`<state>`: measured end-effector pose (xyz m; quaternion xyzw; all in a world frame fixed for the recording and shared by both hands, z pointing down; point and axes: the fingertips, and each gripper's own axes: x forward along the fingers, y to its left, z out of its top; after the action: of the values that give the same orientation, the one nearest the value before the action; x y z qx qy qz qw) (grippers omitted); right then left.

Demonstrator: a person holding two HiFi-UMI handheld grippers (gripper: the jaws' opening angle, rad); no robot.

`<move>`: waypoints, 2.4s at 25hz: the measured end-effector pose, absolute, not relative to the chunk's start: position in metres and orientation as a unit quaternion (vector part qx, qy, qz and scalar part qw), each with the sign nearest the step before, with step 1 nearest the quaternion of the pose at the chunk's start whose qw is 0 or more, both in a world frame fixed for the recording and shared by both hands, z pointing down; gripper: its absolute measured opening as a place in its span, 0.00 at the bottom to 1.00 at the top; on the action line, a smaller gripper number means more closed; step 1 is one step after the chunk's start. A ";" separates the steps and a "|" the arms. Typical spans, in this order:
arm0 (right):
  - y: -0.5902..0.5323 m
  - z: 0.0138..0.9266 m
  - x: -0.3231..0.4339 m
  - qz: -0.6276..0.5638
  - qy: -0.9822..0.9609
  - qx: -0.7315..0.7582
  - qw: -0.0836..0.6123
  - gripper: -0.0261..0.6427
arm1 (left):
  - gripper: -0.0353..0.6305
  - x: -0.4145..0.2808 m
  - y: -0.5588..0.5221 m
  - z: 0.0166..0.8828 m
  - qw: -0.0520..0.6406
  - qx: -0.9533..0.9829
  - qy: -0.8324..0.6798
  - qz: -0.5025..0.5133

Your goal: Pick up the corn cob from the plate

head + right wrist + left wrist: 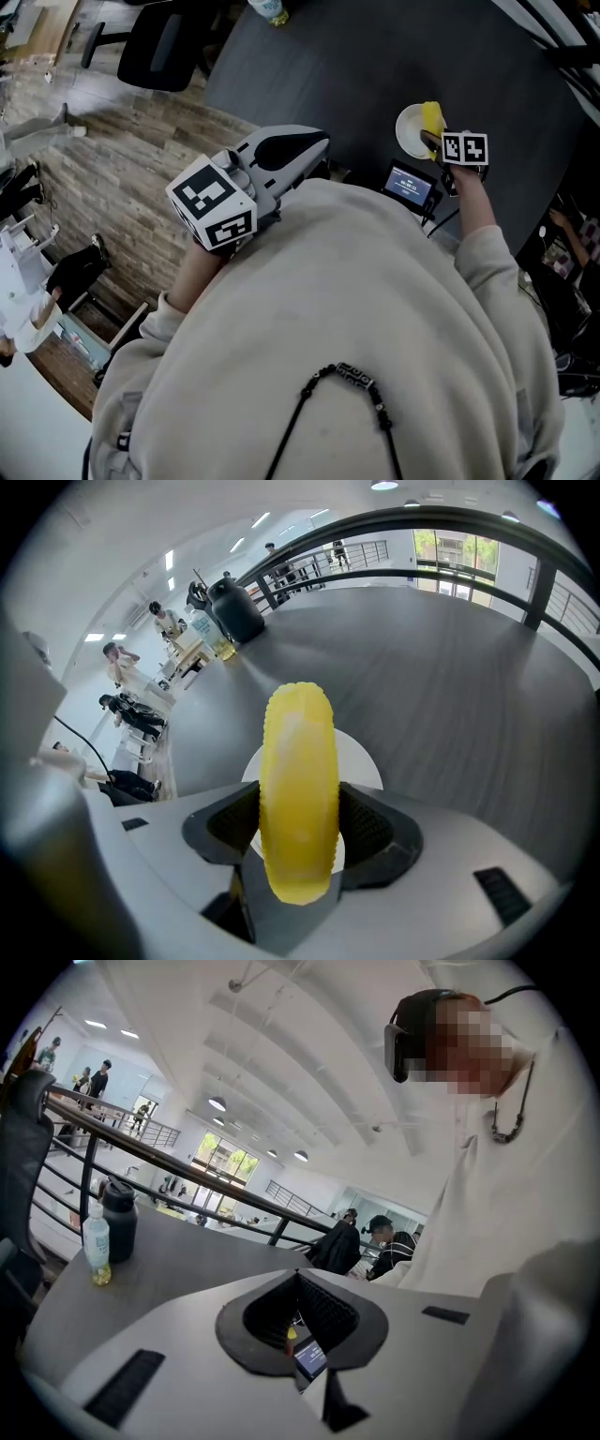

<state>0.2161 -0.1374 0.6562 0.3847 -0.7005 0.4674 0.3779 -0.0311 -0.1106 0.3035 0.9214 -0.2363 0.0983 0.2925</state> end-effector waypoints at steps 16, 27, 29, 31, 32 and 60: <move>-0.111 0.663 0.249 0.498 -0.674 0.445 0.315 0.43 | 0.06 0.001 -0.134 0.326 0.277 0.942 -0.152 0.110; -0.084 0.648 0.286 0.509 -0.643 0.516 0.248 0.43 | 0.06 0.035 -0.148 0.329 0.254 0.957 -0.071 0.118; -0.084 0.633 0.289 0.503 -0.642 0.531 0.230 0.43 | 0.06 0.038 -0.151 0.325 0.247 0.961 -0.055 0.114; -0.085 0.619 0.288 0.497 -0.645 0.542 0.209 0.43 | 0.06 0.038 -0.154 0.321 0.240 0.963 -0.043 0.112; -0.085 0.612 0.287 0.494 -0.647 0.546 0.198 0.43 | 0.06 0.038 -0.155 0.319 0.237 0.964 -0.037 0.111; -0.121 0.303 0.165 0.284 -0.807 0.518 0.003 0.43 | 0.06 0.016 -0.160 0.283 0.195 0.978 0.028 0.065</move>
<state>0.1653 -0.1209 0.3031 0.5184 -0.8067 0.2838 0.0033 0.0163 -0.1600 0.2827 0.9783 0.0279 0.0646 0.1951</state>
